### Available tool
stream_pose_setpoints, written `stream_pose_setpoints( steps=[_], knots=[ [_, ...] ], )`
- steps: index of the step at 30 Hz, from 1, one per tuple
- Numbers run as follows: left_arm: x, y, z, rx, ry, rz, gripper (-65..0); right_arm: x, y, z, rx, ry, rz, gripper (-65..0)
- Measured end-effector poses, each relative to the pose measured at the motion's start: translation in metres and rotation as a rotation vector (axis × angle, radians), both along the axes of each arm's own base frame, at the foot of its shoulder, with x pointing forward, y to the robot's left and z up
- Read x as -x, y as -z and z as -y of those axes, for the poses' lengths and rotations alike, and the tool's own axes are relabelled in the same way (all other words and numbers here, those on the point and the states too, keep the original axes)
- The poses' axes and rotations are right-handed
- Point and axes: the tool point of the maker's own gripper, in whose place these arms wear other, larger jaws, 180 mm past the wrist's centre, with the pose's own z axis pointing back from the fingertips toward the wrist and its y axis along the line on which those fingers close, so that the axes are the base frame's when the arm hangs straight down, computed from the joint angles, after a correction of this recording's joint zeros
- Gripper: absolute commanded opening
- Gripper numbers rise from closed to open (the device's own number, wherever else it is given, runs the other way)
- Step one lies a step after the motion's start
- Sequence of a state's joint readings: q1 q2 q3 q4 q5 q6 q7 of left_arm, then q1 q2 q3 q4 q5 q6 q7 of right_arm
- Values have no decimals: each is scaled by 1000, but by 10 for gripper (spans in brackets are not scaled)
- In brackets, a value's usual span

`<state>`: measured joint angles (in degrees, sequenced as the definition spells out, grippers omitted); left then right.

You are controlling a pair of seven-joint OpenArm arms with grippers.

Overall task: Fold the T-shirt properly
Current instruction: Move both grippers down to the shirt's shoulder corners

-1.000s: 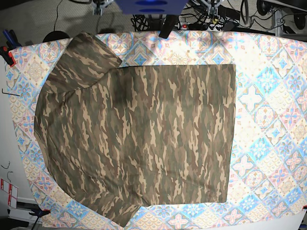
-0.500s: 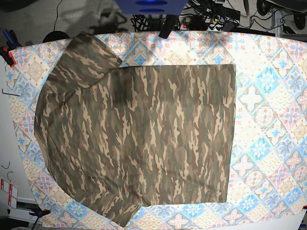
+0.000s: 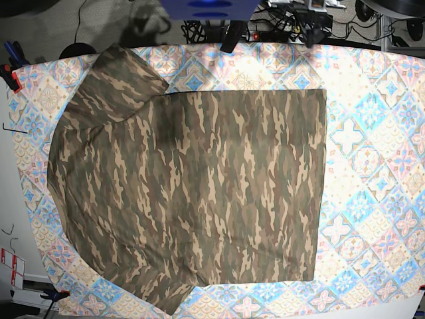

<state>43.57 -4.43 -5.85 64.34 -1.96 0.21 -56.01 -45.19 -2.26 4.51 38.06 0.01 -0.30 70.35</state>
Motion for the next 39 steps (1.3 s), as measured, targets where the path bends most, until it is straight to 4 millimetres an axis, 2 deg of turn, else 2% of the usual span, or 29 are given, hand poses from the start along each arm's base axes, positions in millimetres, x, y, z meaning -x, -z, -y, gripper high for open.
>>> stream_pose_setpoints(
  steps=[4,8,11,13,16,20,24,27,30,34,37,39],
  knots=[
    [-40,-12,-6,-7,-9,-42,-650,-25,-17,9,13,-13,-26,-650],
    [-74,-34,0,5,11,-69,-650,-74,-51,16,33,-42,13,-650],
    [-93,-47,3,4,17,-123,-650,-100,-75,25,59,-45,7,-650],
    [-102,-52,6,11,18,-196,-650,-116,-84,36,78,-23,-40,-650],
    [-124,-70,9,14,16,-248,-650,-142,-99,37,79,-26,-66,-650],
    [-145,-83,12,18,18,-296,-650,-157,-99,38,61,-6,-159,-650],
    [-149,-67,8,16,3,-446,-559,-190,-93,43,47,21,-192,-650],
    [-161,-66,-1,-16,8,-516,-508,-203,-83,50,32,53,-261,-650],
    [-174,-67,-7,-27,-8,-566,-507,-216,-79,55,15,82,-299,-650],
    [-181,-64,2,-46,77,-648,-507,-238,-78,62,-4,112,-332,-650],
    [-181,-62,-6,-101,101,-732,-505,-237,-71,70,-31,155,-417,-650],
    [-181,-62,-13,-127,104,-774,-505,-239,-71,75,-110,199,-419,-635]
  ],
)
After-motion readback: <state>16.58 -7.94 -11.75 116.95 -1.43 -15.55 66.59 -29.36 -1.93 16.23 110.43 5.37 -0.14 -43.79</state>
